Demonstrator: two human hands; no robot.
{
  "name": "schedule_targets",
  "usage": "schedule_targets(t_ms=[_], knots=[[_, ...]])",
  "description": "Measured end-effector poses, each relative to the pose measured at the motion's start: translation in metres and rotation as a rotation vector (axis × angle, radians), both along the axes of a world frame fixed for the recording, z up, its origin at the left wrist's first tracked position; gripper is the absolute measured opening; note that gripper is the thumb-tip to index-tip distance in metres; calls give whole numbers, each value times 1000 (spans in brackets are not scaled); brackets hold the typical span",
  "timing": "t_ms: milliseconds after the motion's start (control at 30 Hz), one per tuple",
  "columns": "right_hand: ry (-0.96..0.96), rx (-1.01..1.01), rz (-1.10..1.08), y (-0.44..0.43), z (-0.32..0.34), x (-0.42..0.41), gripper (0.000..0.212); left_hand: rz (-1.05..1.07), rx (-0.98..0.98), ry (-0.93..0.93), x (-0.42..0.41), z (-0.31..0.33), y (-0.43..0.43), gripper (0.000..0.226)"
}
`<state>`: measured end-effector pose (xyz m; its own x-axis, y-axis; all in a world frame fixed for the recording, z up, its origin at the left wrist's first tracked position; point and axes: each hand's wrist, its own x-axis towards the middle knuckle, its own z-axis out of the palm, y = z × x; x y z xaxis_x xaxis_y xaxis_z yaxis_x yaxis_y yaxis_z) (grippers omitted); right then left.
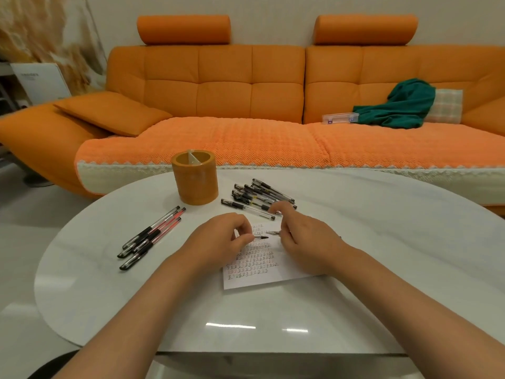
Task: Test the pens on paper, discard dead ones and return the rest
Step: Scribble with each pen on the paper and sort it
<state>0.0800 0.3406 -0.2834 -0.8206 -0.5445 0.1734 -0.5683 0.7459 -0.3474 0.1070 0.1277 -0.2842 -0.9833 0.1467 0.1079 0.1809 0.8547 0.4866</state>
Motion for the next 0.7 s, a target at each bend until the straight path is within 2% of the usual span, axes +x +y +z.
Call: schedule_targets(t_ms=[100,233,400,533,633,700], knots=[[-28,-84,9,7,3,-6,32,-7,-69,-14,-1,-4,1,6],[-83,-212,5,9,6,-9,50,-38,-141,2,-2,-8,6,15],[-92,-161,-35,10,10,-10,70,-35,-217,-64,-5,-13,10,49],[-92,-220,-15,6,6,-8,48,-43,-247,-93,-6,-16,8,58],[-256,-410,-26,2,2,0,25,-45,-248,-83,-7,-17,8,59],[-329,-508,-51,-1,-2,6,25,-43,-247,-84,-8,-18,8,59]])
